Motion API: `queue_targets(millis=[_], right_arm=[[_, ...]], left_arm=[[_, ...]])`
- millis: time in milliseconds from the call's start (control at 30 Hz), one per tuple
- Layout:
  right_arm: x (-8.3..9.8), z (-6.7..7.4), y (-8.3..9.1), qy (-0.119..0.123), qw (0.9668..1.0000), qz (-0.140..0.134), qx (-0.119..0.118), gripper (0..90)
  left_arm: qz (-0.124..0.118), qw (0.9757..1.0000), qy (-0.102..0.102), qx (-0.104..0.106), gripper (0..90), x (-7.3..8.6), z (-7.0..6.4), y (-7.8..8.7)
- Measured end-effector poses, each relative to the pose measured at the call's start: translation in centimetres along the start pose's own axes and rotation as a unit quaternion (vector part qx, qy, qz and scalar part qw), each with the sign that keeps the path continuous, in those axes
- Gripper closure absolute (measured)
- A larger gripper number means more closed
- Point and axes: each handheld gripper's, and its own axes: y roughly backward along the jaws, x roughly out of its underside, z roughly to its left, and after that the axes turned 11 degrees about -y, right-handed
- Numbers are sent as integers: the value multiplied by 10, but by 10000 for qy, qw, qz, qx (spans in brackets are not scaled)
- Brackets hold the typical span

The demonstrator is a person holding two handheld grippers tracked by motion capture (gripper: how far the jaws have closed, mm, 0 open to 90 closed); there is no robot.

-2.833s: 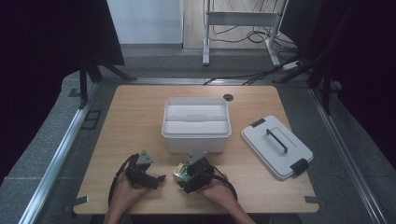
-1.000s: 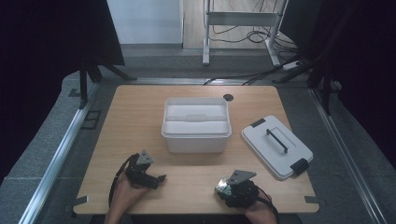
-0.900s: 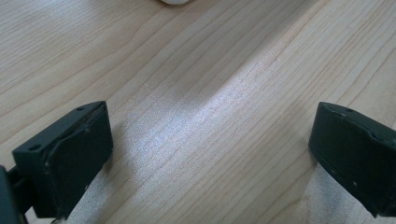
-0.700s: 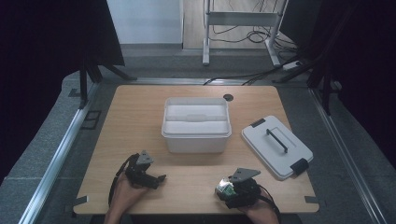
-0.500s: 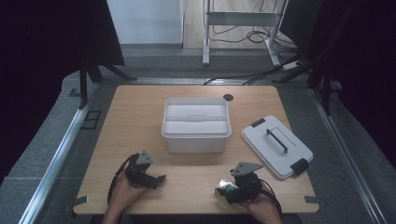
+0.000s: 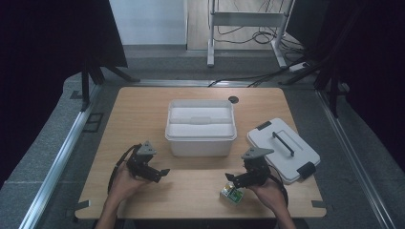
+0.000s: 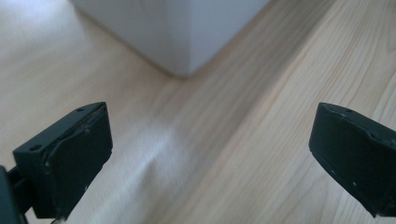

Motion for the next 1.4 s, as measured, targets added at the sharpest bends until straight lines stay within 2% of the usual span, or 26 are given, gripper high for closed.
queue_targets(millis=[33,133,167,267,333,400,533,667,733,767,867,967,1167,1400], right_arm=[[-7,-7,-4,-33,10000,-63,2,0],[-15,-13,-7,-5,9999,-122,36,0],[-23,-18,-11,2,9999,-145,36,0],[-31,-23,-14,23,9998,-201,37,0],[-39,-27,-18,47,9997,-242,40,0],[-46,-32,-23,63,9996,-264,56,0],[-55,-38,-33,60,9997,-253,-29,26],[-61,-41,-39,116,9994,-289,-172,147],[-62,-39,-39,160,9989,-313,-324,172],[-62,-35,-37,208,9990,-335,-215,167],[-61,-31,-35,222,9990,-336,-200,158],[-59,-28,-30,182,9989,-351,-248,143],[-50,-20,-23,301,9986,-329,-297,135],[-37,-12,-13,237,9980,-365,-455,131]], left_arm=[[3,10000,-29,1,0,-5,3,1],[-47,9999,-150,55,0,-18,9,3],[-93,9998,-166,69,0,-22,11,3],[-145,9997,-154,90,0,-35,18,1],[-94,9998,-165,89,0,-41,23,-3],[-55,9999,-145,51,0,-45,28,-7],[-105,9998,-122,128,0,-53,33,-16],[-138,9993,-219,255,0,-60,29,-20],[-59,9993,-327,178,0,-62,25,-21],[-42,9993,-343,174,0,-62,24,-21],[-59,9992,-331,197,0,-61,20,-17],[-43,9992,-342,196,0,-60,16,-15],[-45,9990,-399,217,0,-56,6,-9],[-6,9985,-489,257,0,-50,-11,0]])
